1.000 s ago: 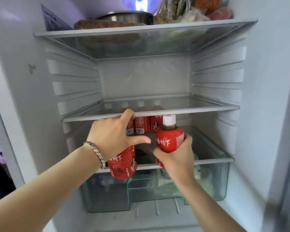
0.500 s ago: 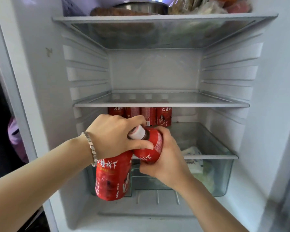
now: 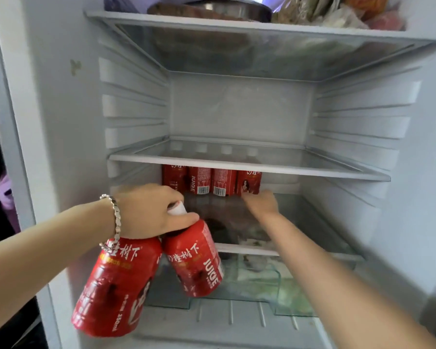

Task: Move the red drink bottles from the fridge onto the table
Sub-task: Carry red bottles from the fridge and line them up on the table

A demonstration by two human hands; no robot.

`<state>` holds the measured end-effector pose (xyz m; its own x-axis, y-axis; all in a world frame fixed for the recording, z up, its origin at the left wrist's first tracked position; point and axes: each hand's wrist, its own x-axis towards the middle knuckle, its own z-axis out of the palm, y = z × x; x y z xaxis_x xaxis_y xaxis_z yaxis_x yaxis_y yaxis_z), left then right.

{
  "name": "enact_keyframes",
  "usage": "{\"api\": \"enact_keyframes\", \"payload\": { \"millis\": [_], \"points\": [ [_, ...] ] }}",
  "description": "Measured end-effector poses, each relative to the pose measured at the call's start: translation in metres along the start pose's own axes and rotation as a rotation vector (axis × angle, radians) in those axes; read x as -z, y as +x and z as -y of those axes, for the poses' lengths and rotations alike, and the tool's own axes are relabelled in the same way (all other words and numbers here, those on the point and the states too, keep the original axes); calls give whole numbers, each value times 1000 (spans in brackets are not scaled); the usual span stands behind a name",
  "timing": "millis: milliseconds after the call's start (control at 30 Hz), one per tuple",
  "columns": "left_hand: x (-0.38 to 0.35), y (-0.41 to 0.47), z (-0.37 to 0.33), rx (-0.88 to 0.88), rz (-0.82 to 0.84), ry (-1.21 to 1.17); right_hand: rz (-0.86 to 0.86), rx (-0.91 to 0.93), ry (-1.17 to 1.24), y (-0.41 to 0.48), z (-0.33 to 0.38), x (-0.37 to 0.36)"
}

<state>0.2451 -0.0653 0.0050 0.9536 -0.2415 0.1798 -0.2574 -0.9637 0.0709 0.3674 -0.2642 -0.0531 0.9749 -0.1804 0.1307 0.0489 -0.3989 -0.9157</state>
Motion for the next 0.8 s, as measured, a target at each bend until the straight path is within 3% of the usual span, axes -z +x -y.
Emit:
{"api": "enact_keyframes", "payload": {
  "millis": [167,400,800],
  "points": [
    [-5,9,-7,-19,25,106,44,-152,39,69,-7,-19],
    [-2,18,-4,-15,73,124,-112,-102,-4,95,-12,-19],
    [-15,14,-12,-118,52,245,0,53,-263,-31,-8,26]
  ]
}}
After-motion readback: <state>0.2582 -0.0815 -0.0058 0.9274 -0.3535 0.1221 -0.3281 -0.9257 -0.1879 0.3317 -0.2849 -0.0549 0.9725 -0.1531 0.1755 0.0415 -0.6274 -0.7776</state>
